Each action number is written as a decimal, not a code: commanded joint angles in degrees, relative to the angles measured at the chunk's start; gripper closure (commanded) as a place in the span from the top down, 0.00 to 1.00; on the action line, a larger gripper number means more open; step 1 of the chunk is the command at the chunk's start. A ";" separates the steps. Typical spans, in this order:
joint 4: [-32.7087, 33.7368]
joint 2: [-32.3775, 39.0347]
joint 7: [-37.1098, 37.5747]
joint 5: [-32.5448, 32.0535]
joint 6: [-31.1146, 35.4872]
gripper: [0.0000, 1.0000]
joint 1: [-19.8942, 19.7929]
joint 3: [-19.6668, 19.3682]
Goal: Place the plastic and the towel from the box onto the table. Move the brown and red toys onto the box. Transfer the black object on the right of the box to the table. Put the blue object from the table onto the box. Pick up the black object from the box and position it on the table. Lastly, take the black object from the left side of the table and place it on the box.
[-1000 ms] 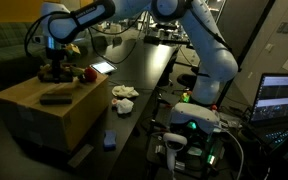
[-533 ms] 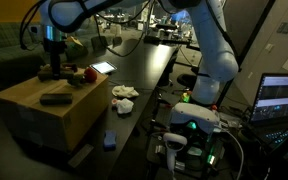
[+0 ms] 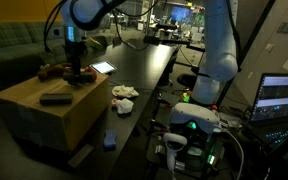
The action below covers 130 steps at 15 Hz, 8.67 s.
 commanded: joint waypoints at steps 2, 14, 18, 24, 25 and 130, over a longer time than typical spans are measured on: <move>-16.92 -11.46 2.11 1.41 7.24 0.33 -0.24 -2.00; -47.69 -21.44 6.51 0.73 33.24 0.33 1.56 -5.87; -50.35 -17.67 14.86 -3.31 40.49 0.33 2.46 -5.68; -48.77 -8.43 33.15 -15.36 47.98 0.33 5.45 -9.05; -48.16 -7.09 36.46 -18.09 48.45 0.33 7.64 -11.58; -15.06 33.17 82.24 13.68 41.33 0.42 28.10 -18.80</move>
